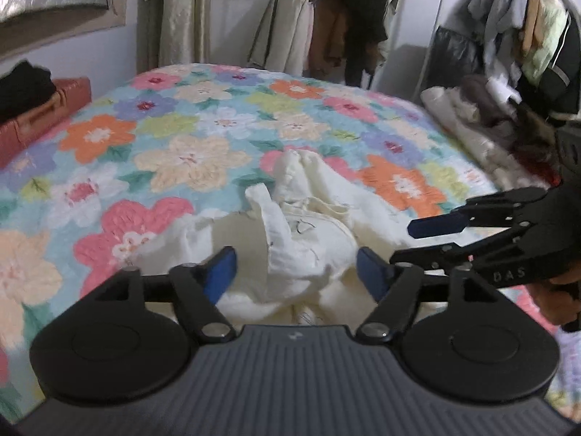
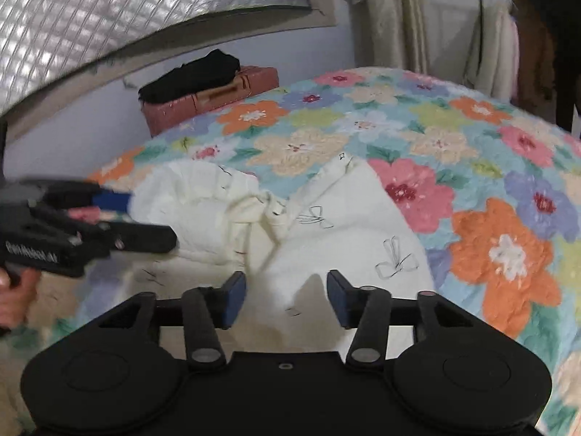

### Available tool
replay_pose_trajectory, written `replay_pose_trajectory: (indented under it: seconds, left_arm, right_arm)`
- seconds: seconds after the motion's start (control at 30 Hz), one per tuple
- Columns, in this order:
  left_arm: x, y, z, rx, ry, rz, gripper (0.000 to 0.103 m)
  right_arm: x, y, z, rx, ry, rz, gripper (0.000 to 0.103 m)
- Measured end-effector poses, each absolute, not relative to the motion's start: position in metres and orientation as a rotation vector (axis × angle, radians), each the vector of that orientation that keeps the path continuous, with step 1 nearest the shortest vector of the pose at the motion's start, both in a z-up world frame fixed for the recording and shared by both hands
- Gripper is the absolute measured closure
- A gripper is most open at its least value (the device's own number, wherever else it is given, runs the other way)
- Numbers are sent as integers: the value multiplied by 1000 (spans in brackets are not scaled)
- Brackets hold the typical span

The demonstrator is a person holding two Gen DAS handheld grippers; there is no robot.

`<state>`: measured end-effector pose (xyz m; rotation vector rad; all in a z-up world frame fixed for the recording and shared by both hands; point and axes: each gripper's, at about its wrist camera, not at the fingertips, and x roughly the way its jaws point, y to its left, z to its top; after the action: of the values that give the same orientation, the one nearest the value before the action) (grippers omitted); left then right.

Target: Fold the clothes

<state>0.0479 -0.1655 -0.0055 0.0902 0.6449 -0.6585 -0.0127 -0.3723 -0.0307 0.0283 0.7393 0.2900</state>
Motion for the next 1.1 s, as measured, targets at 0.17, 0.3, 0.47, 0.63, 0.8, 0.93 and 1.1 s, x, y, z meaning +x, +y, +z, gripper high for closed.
replay_pose_trajectory:
  seconds: [0.17,0.3,0.47,0.63,0.8,0.93,1.1]
  left_arm:
    - [84,-193,-32,226,747,-500,63]
    - [111,-177,-38,76,785,-479,82]
    - [123,-160,-16,55,672,-421,89]
    - [139,-159,10,70,581,-415,95]
    - [154,-159,50,18,476,-384,96]
    - [172,-158,75,7,390,-342,96]
    - [212,-158,80,-68,385,-288,76]
  right_arm:
    - [13,-372,-50,-54,773,265,72]
    - [26,-401,-41,-21,757,218,97]
    - [31,-432,-12,-27,680,110,100]
    - [29,-458,6,-44,631,7,100]
    - [36,-489,35,-46,544,-91,100]
    - [45,-518,63,-52,465,-176,100]
    - [68,-538,63,-54,461,-246,100]
